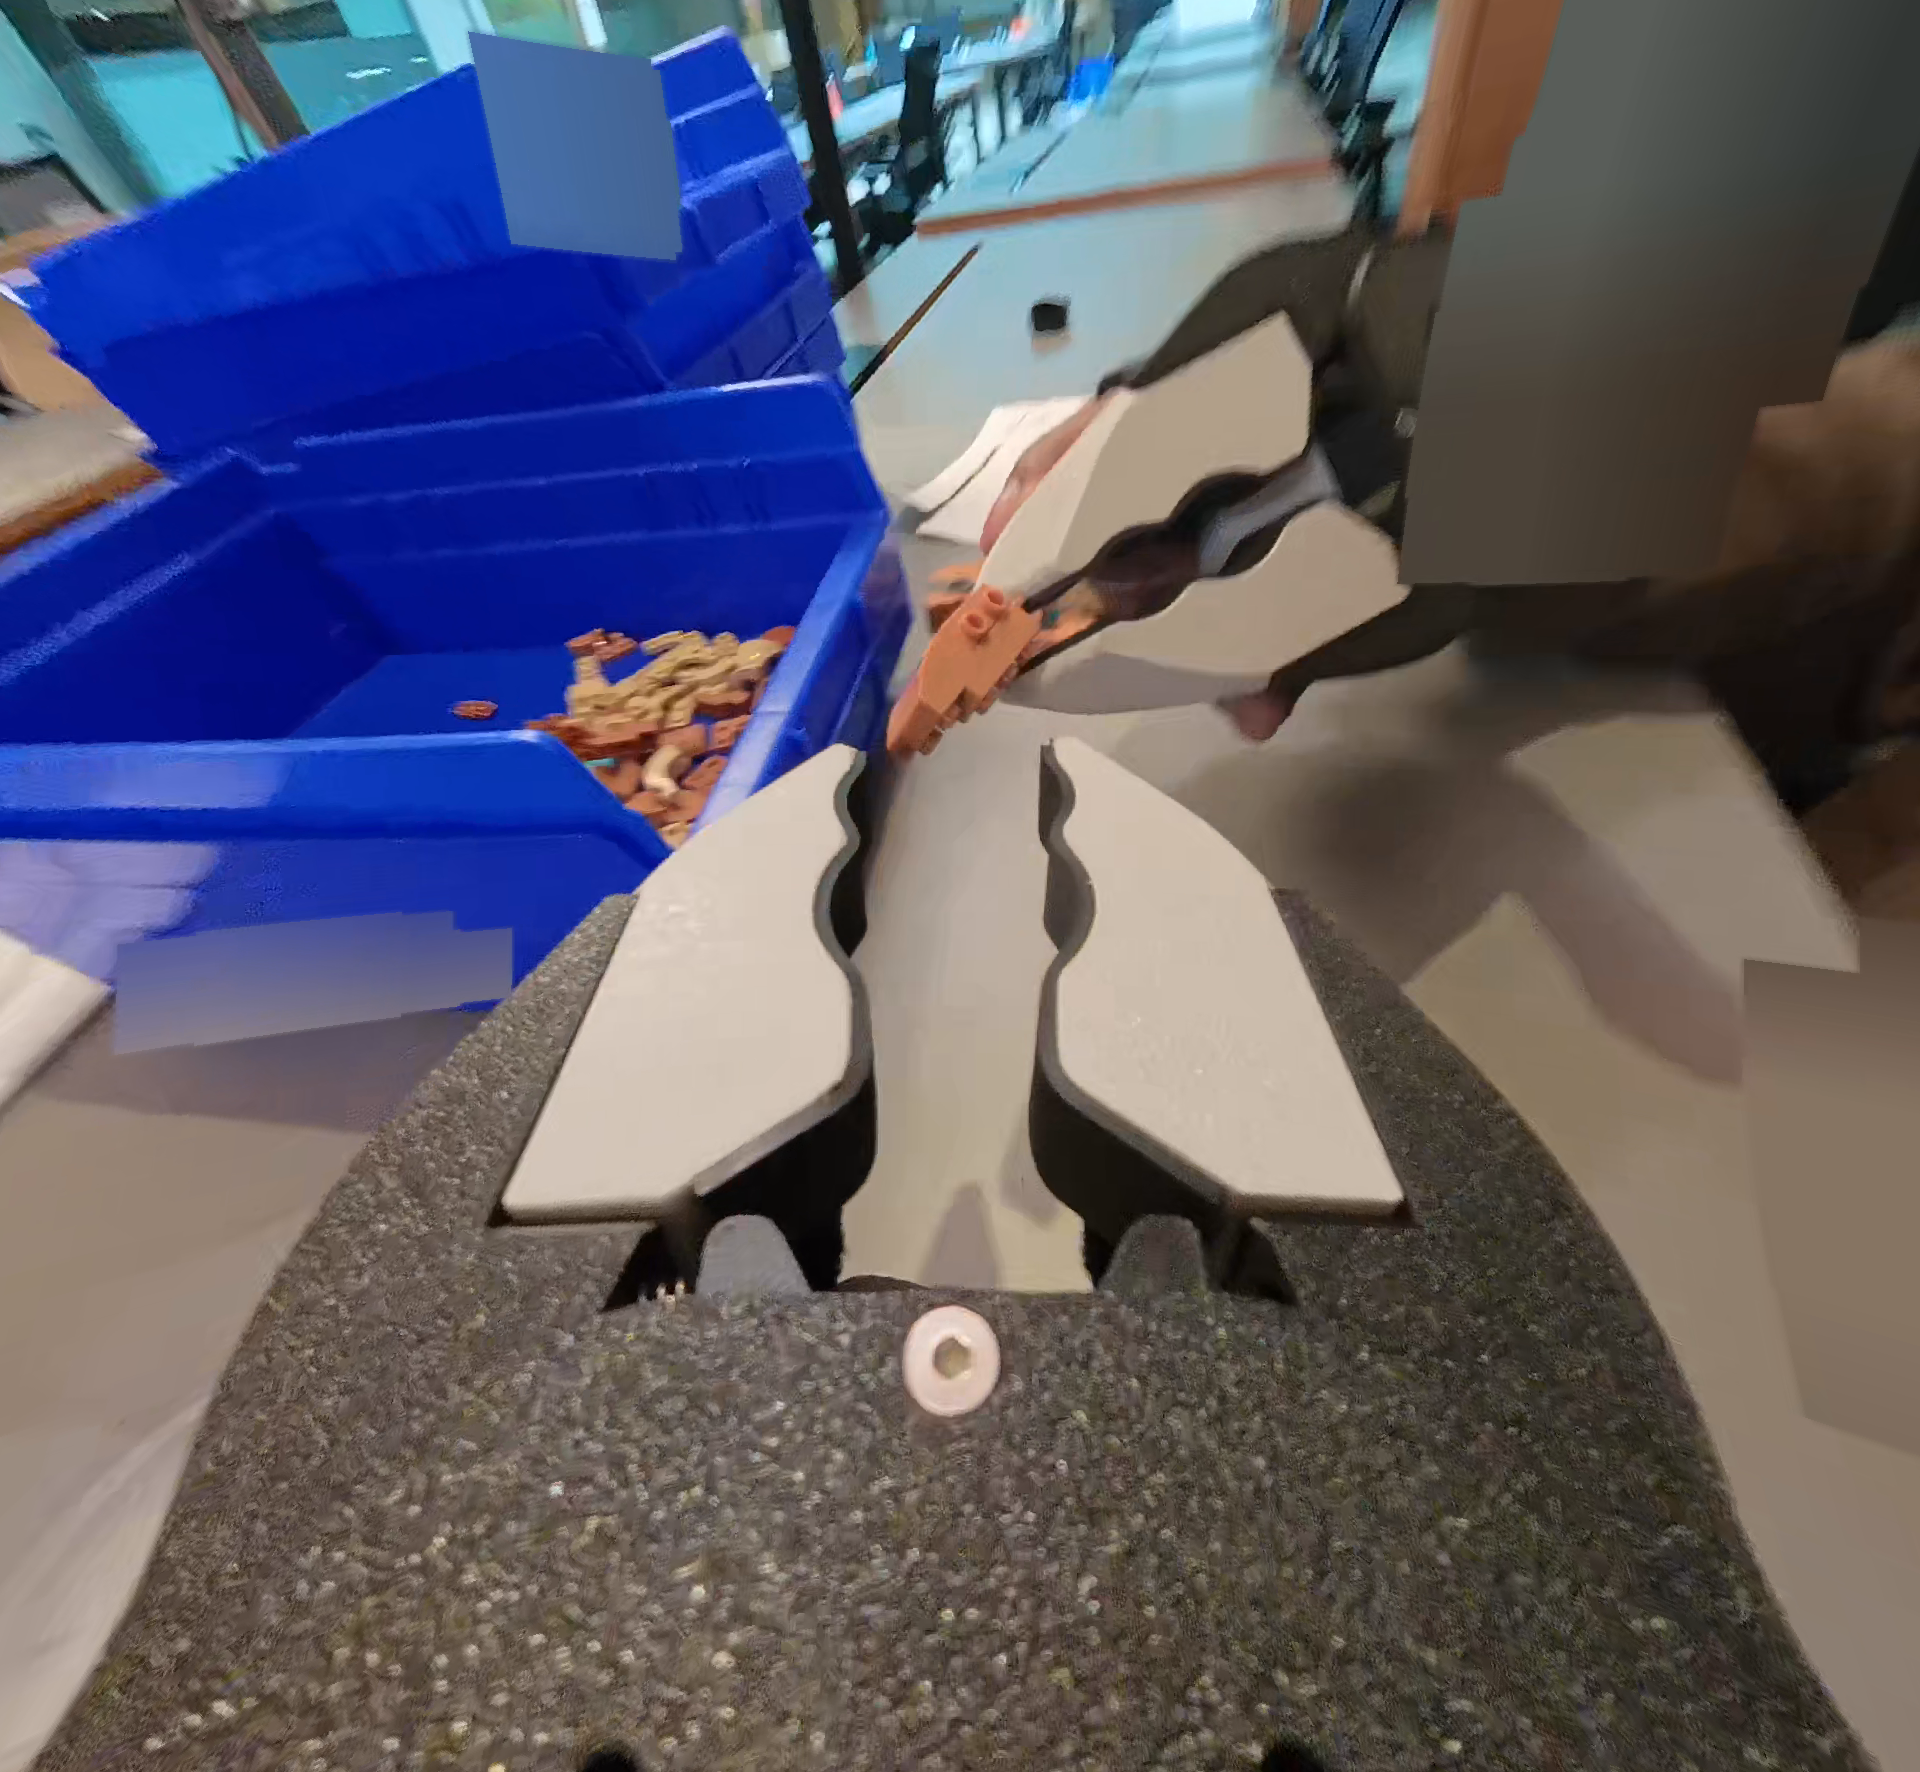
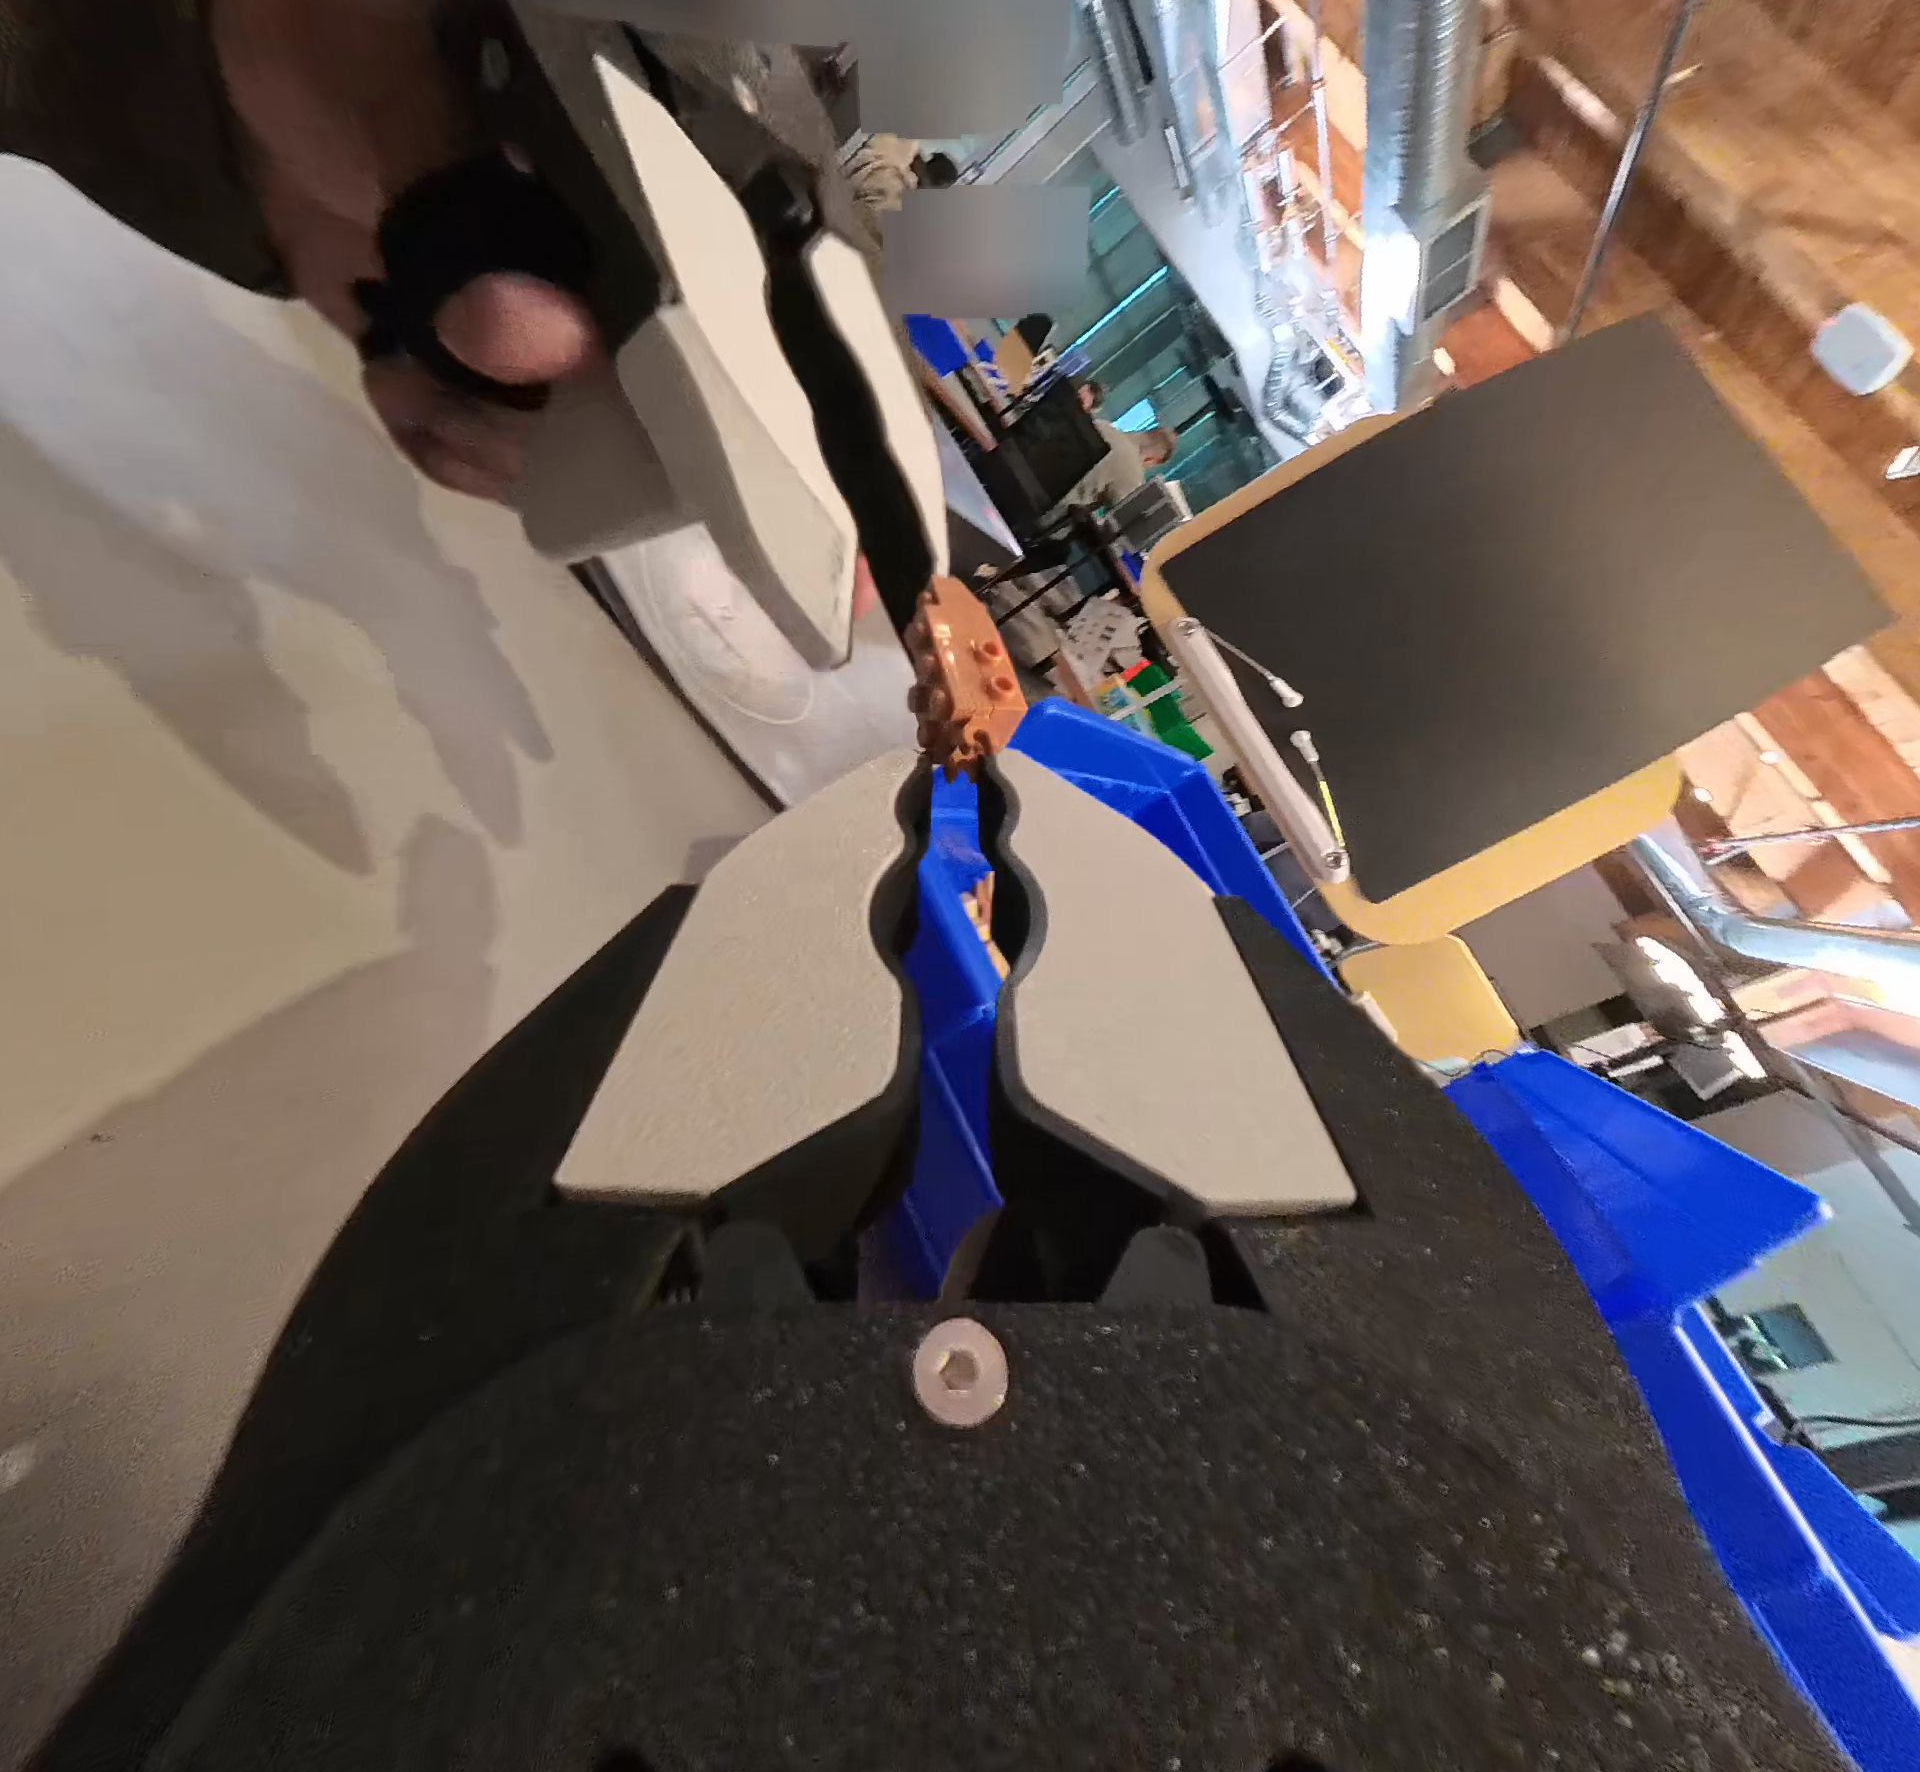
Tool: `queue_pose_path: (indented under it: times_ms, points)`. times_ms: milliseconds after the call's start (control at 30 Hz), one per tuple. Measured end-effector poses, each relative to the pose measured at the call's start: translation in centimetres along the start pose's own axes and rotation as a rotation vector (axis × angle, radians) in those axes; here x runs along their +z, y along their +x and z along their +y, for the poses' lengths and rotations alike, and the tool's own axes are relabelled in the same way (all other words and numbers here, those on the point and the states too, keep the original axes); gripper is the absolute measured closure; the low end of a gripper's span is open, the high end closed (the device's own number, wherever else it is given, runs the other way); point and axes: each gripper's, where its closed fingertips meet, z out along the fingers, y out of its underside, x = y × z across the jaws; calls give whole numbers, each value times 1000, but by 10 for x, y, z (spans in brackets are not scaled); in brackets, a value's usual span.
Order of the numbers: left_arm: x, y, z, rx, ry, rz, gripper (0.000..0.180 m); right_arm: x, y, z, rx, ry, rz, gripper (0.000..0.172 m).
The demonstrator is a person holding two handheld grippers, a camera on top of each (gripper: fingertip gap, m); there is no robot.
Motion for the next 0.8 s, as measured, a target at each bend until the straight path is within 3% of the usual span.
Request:
queue_pose_path:
  times_ms: [100, 167, 800]
  points:
    - [1, 4, -9, -229, 102, 111, 149, 0, 3, -3, -41, 23, 48, 164]
    - [2, 6, -12, -297, 133, 148, 148, 0, 2, -5, -84, 33, 71, 164]
    - [-2, 9, -27, -411, 269, 221, 160, -5, 6, -17, -229, 81, 176, 166]
